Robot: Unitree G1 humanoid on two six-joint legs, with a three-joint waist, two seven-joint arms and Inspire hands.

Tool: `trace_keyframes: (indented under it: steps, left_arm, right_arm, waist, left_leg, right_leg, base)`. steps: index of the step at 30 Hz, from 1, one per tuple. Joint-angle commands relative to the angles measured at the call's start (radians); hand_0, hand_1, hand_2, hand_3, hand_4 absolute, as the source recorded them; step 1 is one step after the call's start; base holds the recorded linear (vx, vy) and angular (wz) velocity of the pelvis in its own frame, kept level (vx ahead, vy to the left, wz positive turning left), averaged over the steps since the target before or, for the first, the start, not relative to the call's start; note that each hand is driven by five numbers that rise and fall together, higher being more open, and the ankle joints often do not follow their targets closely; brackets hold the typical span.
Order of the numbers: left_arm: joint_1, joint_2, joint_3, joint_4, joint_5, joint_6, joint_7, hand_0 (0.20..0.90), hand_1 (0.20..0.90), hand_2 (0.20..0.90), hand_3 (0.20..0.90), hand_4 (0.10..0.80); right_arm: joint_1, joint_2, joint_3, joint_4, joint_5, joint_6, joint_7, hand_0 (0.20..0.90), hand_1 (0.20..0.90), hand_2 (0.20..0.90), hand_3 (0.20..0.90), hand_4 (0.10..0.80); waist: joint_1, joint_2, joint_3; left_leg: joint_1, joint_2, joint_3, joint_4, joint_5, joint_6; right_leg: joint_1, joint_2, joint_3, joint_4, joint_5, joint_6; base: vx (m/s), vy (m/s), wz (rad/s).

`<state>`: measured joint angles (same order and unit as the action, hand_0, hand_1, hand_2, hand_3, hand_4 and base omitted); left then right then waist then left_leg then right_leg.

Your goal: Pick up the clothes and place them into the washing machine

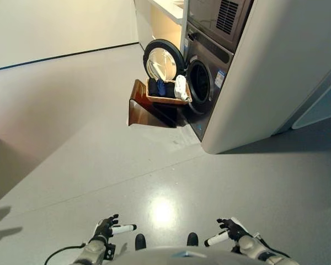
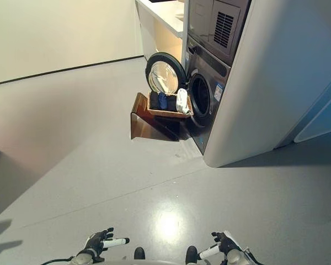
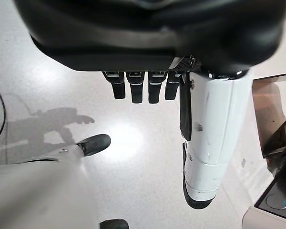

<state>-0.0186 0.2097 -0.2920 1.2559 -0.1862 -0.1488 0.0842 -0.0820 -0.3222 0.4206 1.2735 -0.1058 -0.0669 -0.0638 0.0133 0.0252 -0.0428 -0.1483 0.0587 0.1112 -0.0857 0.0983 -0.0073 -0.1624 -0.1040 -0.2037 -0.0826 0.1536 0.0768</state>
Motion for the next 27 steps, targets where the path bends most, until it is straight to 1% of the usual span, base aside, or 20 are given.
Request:
trace_keyframes:
  steps: [1,15,27]
  left_arm:
    - [-0.08,0.026,0.031,0.019,0.026,-0.023,0.0,0.9,0.9,0.9,0.9,0.8]
    - [-0.075,0.024,0.042,0.026,0.025,-0.015,0.011,0.9,0.9,0.9,0.9,0.8]
    - [-0.079,0.03,0.039,0.034,0.033,-0.009,0.014,0.9,0.9,0.9,0.9,0.8]
  right_arm:
    - [-0.058,0.006,-0.008,-0.001,0.021,-0.023,-0.013,0.9,0.9,0.9,0.9,0.8]
    - [-0.054,0.009,-0.005,0.004,0.02,-0.02,-0.016,0.9,0.9,0.9,0.9,0.8]
    - [-0.06,0.013,0.004,-0.007,0.018,-0.017,-0.015,0.9,0.9,0.9,0.9,0.8]
  waist:
    - [0.009,-0.045,0.035]
    - [0.016,-0.05,0.037]
    - [0.018,-0.055,0.038]
  left_leg:
    - [0.031,-0.028,0.026,-0.002,-0.059,-0.063]
    - [0.031,-0.03,0.021,-0.002,-0.061,-0.06]
    - [0.04,-0.035,0.023,-0.002,-0.068,-0.055]
  right_leg:
    - [0.009,-0.036,0.037,-0.005,-0.042,0.06]
    - [0.017,-0.037,0.026,-0.005,-0.045,0.059]
    - [0.025,-0.037,0.027,-0.005,-0.05,0.057]
  base:
    - [0.0,0.0,0.0]
    - [0.0,0.0,0.0]
    - [0.003,0.001,0.0]
